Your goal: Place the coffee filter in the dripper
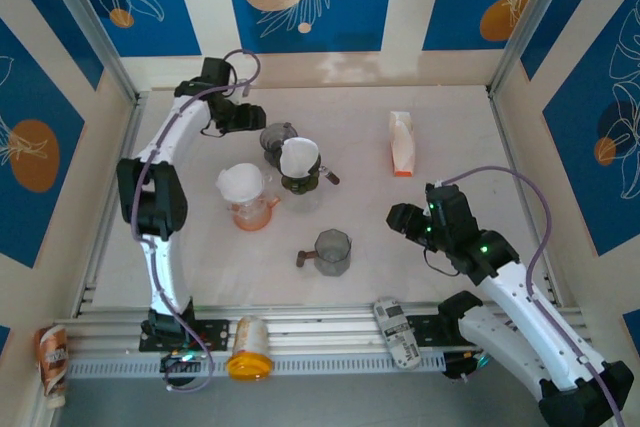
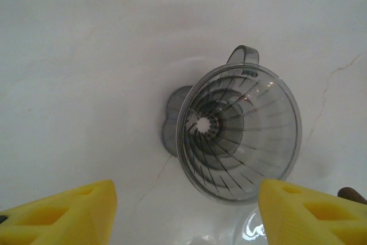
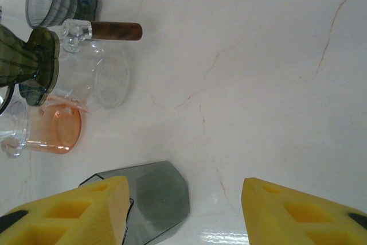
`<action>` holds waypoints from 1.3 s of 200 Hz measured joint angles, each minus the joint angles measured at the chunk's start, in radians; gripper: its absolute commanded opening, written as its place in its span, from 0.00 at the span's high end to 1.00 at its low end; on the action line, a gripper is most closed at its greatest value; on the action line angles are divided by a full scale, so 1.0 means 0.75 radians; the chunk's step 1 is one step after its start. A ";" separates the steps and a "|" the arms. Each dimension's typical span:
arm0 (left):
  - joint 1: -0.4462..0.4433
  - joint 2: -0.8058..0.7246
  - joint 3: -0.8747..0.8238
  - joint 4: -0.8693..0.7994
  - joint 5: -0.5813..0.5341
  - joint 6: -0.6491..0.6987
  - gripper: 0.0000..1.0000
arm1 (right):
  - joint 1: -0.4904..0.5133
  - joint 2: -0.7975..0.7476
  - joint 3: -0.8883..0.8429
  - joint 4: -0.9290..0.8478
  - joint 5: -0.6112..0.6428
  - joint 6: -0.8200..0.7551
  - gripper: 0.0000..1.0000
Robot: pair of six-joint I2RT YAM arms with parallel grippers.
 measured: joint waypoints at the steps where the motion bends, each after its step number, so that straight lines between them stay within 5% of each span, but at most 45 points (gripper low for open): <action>1: 0.000 0.003 0.001 0.001 0.001 0.001 0.31 | -0.002 0.002 0.001 0.001 -0.002 -0.002 0.45; 90: 0.000 0.201 0.108 -0.015 0.021 0.068 0.46 | -0.098 0.068 0.005 0.019 -0.078 -0.031 0.45; 195: -0.001 0.242 0.091 0.021 0.024 0.065 0.86 | -0.126 0.099 0.004 0.051 -0.118 -0.044 0.44; 260: -0.002 0.225 0.064 0.058 0.042 0.038 1.00 | -0.127 0.098 -0.008 0.051 -0.122 -0.044 0.44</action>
